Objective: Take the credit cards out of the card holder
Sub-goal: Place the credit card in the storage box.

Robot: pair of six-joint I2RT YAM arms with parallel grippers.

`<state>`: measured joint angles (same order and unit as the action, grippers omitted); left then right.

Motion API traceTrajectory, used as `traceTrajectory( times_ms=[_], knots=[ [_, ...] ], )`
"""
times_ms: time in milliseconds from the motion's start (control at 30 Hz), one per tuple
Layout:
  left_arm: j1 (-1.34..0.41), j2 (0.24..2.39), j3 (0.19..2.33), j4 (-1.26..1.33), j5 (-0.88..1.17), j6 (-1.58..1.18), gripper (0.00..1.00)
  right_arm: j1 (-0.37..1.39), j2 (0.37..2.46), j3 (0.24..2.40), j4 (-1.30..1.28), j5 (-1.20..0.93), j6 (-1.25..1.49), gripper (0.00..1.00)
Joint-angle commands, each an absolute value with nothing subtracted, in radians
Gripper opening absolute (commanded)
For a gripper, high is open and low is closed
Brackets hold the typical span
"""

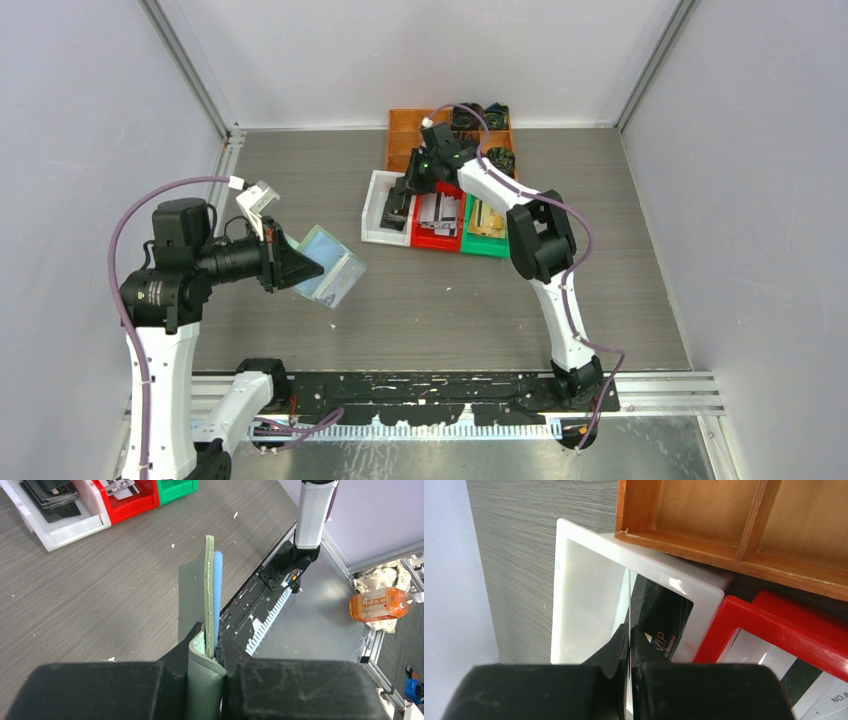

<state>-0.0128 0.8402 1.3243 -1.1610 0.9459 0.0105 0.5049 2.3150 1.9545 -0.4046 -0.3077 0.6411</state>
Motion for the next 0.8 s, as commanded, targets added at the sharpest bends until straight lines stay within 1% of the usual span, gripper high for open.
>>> traceTrajectory(
  times_ms=[0,233,367,433,500,633,667,700,767],
  knots=[
    [-0.008,0.837,1.356,-1.152,0.983,0.035,0.00,0.501,2.295,1.988,-0.350,-0.292,0.627,0.01],
    [-0.008,0.842,1.361,-1.154,0.983,0.039,0.00,0.500,2.294,1.993,-0.359,-0.320,0.630,0.01],
    [-0.008,0.849,1.368,-1.156,0.985,0.041,0.00,0.502,2.278,1.976,-0.358,-0.317,0.631,0.15],
    [-0.008,0.853,1.373,-1.160,0.985,0.041,0.00,0.501,2.260,1.963,-0.359,-0.302,0.625,0.17],
    [-0.008,0.856,1.381,-1.164,0.986,0.044,0.00,0.501,2.239,1.941,-0.353,-0.285,0.620,0.21],
    [-0.008,0.858,1.393,-1.166,0.986,0.046,0.00,0.501,2.190,1.902,-0.348,-0.238,0.611,0.21],
    [-0.008,0.858,1.397,-1.166,0.988,0.045,0.00,0.501,2.176,1.888,-0.343,-0.223,0.611,0.25],
    [-0.008,0.860,1.396,-1.165,0.989,0.046,0.00,0.500,2.162,1.879,-0.337,-0.214,0.611,0.27],
    [-0.008,0.861,1.399,-1.166,0.991,0.045,0.00,0.501,2.132,1.865,-0.337,-0.190,0.611,0.27]
  ],
)
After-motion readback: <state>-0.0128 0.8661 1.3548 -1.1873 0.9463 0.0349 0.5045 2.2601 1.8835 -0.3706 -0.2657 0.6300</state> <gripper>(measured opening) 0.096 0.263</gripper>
